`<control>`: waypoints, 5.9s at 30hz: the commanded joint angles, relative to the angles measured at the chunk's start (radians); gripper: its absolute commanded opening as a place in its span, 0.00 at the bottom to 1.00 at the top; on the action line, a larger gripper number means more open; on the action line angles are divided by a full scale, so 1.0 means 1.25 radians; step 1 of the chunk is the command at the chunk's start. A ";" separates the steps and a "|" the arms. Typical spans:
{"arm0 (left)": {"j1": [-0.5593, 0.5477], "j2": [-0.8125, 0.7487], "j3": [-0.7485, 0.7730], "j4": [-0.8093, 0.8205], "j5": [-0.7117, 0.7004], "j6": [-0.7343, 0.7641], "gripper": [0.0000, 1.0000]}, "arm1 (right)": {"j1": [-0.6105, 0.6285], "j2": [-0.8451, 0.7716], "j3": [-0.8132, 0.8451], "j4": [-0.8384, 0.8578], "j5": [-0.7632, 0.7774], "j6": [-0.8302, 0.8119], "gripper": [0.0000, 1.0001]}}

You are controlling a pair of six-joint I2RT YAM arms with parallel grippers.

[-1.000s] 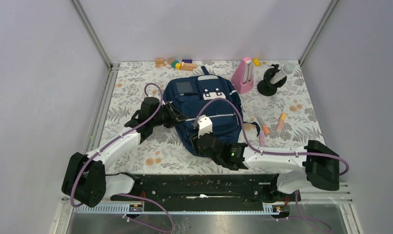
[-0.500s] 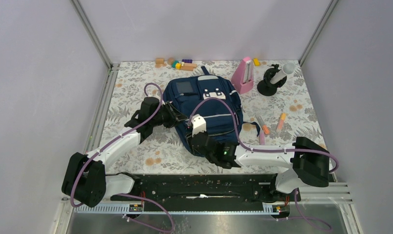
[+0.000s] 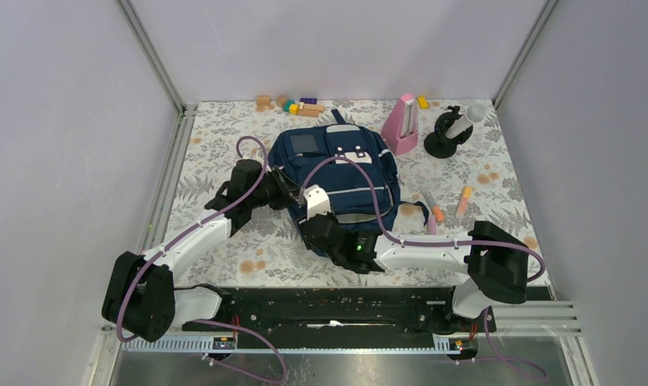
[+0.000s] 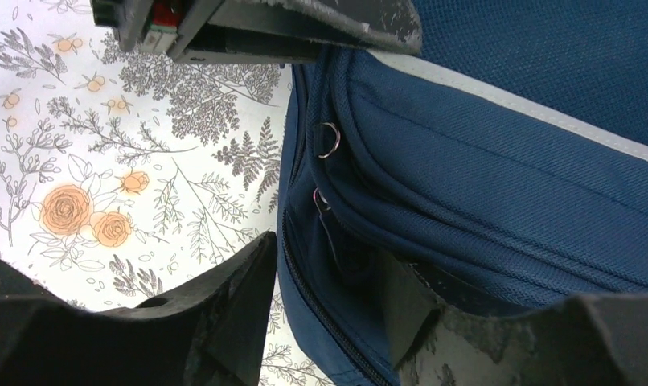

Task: Pack the student bag
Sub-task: Zip the student bag at the center of the board.

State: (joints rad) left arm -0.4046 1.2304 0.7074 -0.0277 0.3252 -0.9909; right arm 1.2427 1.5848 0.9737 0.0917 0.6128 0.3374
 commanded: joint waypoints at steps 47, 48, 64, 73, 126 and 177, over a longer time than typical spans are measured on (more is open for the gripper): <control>0.111 -0.008 0.087 -0.020 0.091 0.103 0.00 | -0.066 -0.168 -0.106 -0.067 -0.164 0.096 0.00; 0.117 -0.009 0.088 -0.022 0.092 0.106 0.00 | -0.066 -0.173 -0.109 -0.067 -0.160 0.093 0.00; 0.173 0.047 0.125 -0.047 0.105 0.137 0.00 | -0.059 -0.208 -0.134 -0.097 -0.180 0.091 0.00; 0.183 0.067 0.138 -0.053 0.119 0.141 0.00 | -0.058 -0.215 -0.144 -0.091 -0.168 0.089 0.00; 0.105 -0.047 0.327 -0.380 -0.253 0.654 0.82 | -0.257 -0.350 -0.312 -0.027 -0.269 0.089 0.00; -0.490 0.050 0.060 -0.027 -0.349 1.056 0.48 | -0.295 -0.381 -0.358 0.064 -0.386 0.149 0.00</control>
State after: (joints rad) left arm -1.0092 1.2926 0.7906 -0.1104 -0.1310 0.3256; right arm 0.8845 1.1389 0.5308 0.1413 0.1593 0.5140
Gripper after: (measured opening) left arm 0.468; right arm 0.043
